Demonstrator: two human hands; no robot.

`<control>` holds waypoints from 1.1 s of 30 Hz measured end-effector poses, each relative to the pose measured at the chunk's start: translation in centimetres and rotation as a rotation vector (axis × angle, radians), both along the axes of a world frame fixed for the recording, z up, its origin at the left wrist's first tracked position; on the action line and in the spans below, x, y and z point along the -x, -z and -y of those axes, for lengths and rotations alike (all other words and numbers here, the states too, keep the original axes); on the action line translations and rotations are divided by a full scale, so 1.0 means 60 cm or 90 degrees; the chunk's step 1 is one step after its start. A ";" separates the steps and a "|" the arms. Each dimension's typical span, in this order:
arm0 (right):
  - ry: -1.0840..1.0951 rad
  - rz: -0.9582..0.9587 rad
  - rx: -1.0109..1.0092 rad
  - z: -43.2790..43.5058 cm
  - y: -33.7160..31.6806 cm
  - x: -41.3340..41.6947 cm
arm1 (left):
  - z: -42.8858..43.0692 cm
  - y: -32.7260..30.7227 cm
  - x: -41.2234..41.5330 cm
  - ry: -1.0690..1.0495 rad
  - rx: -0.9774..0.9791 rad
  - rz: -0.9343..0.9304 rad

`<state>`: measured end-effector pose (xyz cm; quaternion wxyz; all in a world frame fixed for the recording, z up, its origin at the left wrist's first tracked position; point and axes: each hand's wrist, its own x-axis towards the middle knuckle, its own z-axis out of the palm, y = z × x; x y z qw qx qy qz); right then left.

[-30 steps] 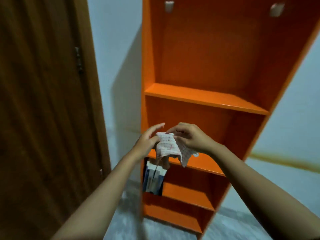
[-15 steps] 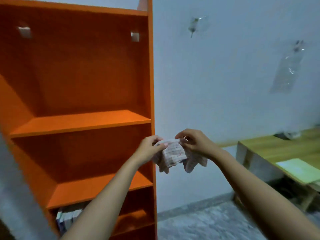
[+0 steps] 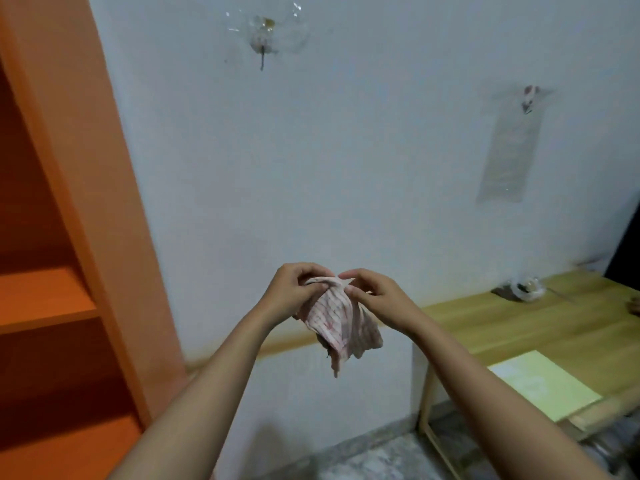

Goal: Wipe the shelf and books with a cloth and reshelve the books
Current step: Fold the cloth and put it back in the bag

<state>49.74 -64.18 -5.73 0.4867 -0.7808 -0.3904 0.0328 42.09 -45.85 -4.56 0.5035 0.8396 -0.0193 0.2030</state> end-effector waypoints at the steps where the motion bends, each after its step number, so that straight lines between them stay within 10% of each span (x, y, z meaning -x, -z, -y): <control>1: 0.000 0.003 -0.001 0.007 -0.002 -0.016 | 0.010 -0.002 -0.017 -0.007 -0.004 0.010; 19: 0.117 0.056 -0.112 -0.042 -0.091 -0.179 | -0.060 -0.087 -0.173 -0.089 0.021 0.104; 33: 0.161 0.436 -0.364 -0.308 -0.382 -0.289 | -0.258 -0.372 -0.280 -0.242 -0.056 0.449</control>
